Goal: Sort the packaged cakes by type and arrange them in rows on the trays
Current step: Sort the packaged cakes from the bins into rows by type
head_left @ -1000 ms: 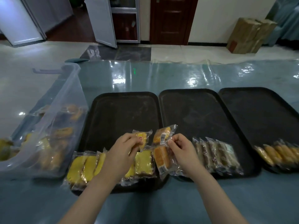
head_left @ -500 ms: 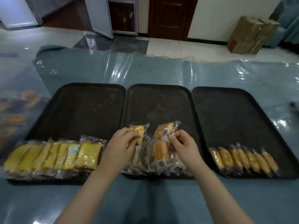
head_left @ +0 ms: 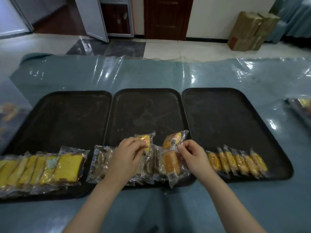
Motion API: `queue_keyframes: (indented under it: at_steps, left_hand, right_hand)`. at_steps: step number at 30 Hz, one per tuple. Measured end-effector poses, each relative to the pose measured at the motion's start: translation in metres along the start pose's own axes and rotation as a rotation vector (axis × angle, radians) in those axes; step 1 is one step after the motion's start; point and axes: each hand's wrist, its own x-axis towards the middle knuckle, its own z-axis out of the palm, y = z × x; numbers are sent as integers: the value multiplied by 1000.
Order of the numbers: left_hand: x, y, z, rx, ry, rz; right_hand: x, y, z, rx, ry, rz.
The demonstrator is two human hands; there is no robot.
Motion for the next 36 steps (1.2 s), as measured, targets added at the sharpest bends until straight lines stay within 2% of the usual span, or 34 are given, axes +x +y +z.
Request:
queue_keyframes:
  at_steps: [6,13,19,26,31,36]
  left_hand:
    - [15,21,23,7,-62,54]
    - [25,62,78,21,-59,75]
    - [36,129,139,19,-11,16]
    - [54,207,217,-13,-74,36]
    - [69,253,265,1,-125,158]
    - [77,286,313,92,-216,353]
  right_hand:
    - [3,14,-36,35,52,10]
    - [21,36,-96,-18,70,-28]
    - [32,55,-184,-35,18,-59]
    - [46,86,-288,-34,86,-24]
    - [61,114,-351,-167,124,20]
    - [65,130,-398,-372,31,65]
